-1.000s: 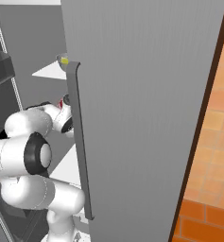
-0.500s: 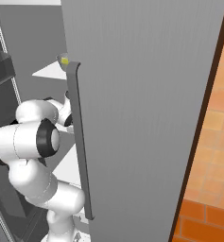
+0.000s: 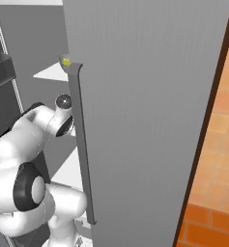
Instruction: Take the meat container that has the steak and place it on the second highest rack of the freezer. Then take the vegetable container that has the lemon wedge and onion and place it on the highest rack of the freezer.
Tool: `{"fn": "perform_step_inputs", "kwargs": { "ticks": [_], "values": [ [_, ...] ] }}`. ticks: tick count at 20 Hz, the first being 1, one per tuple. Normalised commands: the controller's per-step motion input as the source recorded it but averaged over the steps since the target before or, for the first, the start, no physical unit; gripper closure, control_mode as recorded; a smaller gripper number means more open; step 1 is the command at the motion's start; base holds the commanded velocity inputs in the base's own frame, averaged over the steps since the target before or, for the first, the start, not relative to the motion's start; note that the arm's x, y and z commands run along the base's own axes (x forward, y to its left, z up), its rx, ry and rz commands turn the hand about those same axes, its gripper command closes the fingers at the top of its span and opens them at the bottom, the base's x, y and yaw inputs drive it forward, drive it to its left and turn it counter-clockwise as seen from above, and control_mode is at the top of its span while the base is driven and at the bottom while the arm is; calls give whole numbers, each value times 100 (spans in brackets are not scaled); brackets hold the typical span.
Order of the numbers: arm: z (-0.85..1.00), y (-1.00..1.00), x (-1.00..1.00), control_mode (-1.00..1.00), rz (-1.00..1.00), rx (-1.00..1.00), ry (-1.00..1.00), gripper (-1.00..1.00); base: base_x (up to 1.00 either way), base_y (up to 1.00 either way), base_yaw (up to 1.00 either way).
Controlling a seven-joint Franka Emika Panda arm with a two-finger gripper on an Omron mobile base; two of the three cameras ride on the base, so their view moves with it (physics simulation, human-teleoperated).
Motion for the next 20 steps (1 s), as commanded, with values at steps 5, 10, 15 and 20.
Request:
{"fn": "perform_step_inputs", "kwargs": {
  "ticks": [5,10,15,20],
  "values": [
    [80,-8,-87,-100,0,4,-25,-100,0,0,0],
    [72,-24,-100,-100,0,0,-28,-100,0,0,0],
    [68,-68,-100,-100,0,1,1,-100,0,0,0],
    [50,-65,-100,-100,-3,3,23,-100,0,0,0]
  ]
}}
